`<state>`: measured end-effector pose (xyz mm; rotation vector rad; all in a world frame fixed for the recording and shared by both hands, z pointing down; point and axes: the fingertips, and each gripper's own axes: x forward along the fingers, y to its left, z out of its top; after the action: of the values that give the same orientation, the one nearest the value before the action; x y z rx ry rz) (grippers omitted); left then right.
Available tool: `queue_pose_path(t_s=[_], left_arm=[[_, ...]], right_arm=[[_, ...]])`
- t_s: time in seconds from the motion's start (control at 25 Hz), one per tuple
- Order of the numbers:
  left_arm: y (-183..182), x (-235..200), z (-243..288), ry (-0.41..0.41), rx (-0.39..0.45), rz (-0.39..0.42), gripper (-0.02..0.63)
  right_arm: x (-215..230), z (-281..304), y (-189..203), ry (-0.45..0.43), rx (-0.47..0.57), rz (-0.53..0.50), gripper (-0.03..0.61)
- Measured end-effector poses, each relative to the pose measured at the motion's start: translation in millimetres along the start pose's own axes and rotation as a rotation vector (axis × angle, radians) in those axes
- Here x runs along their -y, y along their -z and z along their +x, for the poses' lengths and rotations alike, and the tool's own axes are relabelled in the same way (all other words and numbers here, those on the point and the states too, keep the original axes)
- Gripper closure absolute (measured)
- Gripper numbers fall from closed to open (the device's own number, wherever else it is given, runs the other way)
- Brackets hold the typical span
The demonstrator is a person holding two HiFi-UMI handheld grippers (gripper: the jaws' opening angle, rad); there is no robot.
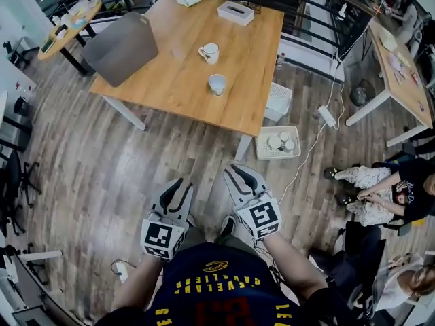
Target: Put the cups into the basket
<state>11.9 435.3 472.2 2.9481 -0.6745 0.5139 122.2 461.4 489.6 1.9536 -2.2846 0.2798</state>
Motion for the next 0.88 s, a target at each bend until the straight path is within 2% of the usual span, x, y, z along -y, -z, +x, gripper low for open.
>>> queue_pose_path(t_s=[0.32, 0.56, 0.76, 0.88], left_arm=[[17, -62, 20, 0.006, -0.019, -0.035, 0.523], [10, -138, 40, 0.037, 0.000, -0.039, 0.523], [4, -205, 46, 0.071, 0.025, -0.037, 0.523], [12, -241, 46, 0.076, 0.010, -0.061, 0.523]], right_arm=[[27, 57, 12, 0.071, -0.098, -0.030, 0.500], [39, 115, -9, 0.148, -0.134, -0.042, 0.499], [58, 168, -27, 0.224, -0.187, -0.133, 0.491], [74, 197, -34, 0.266, -0.242, -0.201, 0.489]])
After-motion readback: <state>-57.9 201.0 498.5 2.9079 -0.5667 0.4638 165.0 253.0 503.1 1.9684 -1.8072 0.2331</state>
